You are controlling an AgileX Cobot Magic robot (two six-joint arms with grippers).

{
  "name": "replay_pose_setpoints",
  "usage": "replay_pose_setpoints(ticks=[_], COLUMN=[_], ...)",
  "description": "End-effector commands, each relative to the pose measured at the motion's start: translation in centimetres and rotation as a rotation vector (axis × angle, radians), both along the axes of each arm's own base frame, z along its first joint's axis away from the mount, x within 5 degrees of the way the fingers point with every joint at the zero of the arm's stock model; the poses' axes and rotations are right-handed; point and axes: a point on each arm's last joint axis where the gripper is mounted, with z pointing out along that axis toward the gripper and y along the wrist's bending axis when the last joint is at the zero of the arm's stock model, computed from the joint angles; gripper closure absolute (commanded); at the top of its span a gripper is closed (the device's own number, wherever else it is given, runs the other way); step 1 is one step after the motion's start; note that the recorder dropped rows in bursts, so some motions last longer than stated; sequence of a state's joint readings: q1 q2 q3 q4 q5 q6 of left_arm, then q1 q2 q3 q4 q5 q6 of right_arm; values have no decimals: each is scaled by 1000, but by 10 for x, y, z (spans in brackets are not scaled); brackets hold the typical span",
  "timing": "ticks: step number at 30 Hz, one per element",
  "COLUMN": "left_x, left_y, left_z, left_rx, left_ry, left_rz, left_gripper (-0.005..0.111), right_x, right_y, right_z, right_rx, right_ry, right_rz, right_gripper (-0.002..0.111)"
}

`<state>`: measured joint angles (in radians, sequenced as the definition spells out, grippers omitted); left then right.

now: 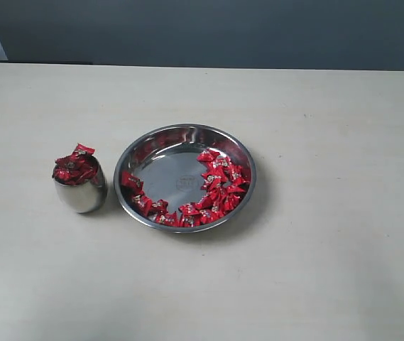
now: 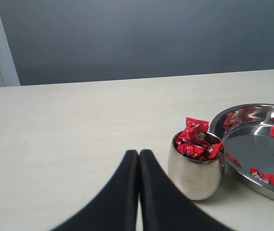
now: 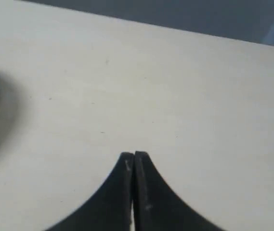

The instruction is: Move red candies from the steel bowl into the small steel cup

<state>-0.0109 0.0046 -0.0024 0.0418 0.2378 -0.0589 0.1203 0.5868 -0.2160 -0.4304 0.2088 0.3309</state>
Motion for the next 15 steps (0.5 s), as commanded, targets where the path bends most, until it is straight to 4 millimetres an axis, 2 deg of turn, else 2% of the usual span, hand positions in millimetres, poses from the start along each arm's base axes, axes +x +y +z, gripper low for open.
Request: replay_pose_setpoints(ticks=[1,7,11,15], left_x=[0,0,0,0], left_y=[0,0,0,0], left_z=[0,0,0,0], left_rx=[0,0,0,0], left_ry=[-8,-8,-8,-8], left_rz=[-1,-1,-1,-1], left_gripper=[106,106,106,106], right_x=[-33,-59,-59,-59], right_y=[-9,-13,-11,-10], right_z=[-15,-29,-33,-33], right_rx=[8,146,271,305], right_ry=[-149,-330,-287,-284], right_rz=[-65,-150,-174,-179], right_gripper=[109,109,109,109])
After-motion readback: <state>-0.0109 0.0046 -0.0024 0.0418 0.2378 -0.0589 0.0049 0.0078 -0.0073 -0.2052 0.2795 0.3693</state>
